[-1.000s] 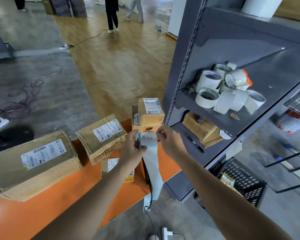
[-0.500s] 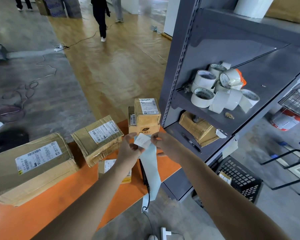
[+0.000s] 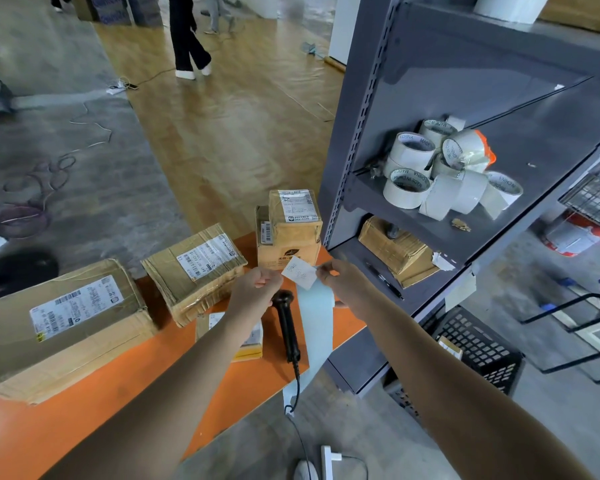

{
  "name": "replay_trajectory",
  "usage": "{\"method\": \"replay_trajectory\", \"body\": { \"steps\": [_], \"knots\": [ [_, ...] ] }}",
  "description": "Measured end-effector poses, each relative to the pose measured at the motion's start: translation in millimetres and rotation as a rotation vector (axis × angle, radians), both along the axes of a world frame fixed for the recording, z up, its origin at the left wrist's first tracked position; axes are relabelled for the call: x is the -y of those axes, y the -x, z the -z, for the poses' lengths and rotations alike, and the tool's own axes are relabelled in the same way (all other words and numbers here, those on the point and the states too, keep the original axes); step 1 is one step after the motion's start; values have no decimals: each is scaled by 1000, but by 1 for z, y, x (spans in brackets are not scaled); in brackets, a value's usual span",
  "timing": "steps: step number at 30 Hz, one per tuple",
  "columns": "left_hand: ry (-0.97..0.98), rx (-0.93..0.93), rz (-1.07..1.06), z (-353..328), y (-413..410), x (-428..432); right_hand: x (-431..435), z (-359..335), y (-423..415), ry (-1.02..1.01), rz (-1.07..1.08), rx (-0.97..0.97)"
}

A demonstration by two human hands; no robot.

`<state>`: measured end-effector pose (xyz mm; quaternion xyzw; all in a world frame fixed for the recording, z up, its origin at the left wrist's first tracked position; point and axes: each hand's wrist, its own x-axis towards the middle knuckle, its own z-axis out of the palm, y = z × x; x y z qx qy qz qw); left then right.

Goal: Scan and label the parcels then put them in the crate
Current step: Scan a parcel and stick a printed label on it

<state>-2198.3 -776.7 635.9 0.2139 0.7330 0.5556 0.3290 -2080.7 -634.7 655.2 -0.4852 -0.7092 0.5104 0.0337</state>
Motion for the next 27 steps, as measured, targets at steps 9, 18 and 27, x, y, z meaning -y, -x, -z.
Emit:
{"method": "replay_trajectory", "body": {
  "steps": [9,18,27],
  "knots": [
    [61,-52,-11,7,-9,-21,-7,4,-14,-9,-48,67],
    [164,-137,31,16,-15,-40,-24,15,-21,-40,-51,49],
    [230,62,-148,39,-23,-61,-32,45,-24,-178,-227,89]
  ]
}}
